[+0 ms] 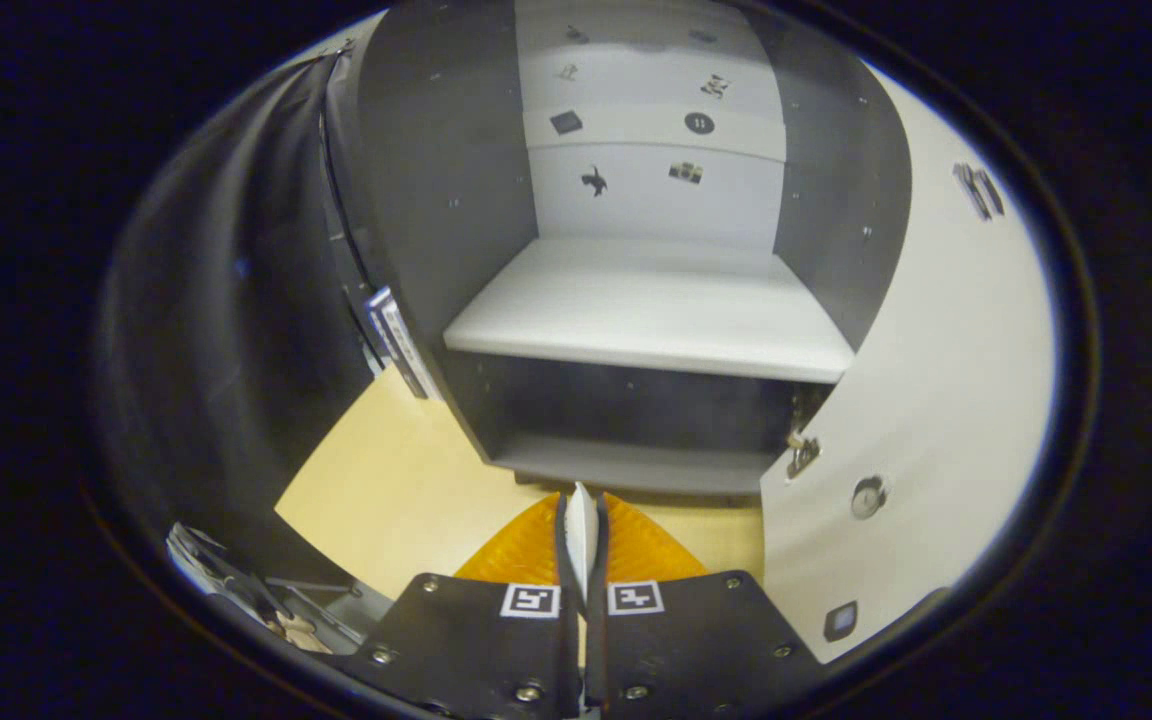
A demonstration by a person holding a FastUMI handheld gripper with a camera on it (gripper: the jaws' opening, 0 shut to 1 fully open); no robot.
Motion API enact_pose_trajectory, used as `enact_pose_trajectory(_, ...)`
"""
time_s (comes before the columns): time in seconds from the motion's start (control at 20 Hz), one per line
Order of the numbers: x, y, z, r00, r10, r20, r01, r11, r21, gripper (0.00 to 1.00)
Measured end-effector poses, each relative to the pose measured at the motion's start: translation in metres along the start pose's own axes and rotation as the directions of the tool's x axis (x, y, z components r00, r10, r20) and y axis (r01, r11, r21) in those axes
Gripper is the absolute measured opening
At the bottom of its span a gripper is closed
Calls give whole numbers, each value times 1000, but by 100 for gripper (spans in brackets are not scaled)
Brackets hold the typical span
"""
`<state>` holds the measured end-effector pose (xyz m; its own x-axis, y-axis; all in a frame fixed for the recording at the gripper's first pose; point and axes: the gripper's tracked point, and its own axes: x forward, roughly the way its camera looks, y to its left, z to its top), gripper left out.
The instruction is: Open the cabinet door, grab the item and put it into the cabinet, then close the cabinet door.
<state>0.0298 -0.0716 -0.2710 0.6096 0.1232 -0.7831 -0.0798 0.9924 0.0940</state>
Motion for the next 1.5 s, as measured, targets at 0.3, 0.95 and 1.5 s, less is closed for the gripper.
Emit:
enact_pose_trajectory(0.3, 15, -20, 90, 997, -13, 80, 8, 998, 65, 3)
enact_pose_trajectory(0.95, 76, -50, 136, 995, -72, -67, 78, 993, 83, 3)
enact_pose_trajectory(1.5, 91, -49, 145, 990, -93, -102, 99, 993, 56, 5)
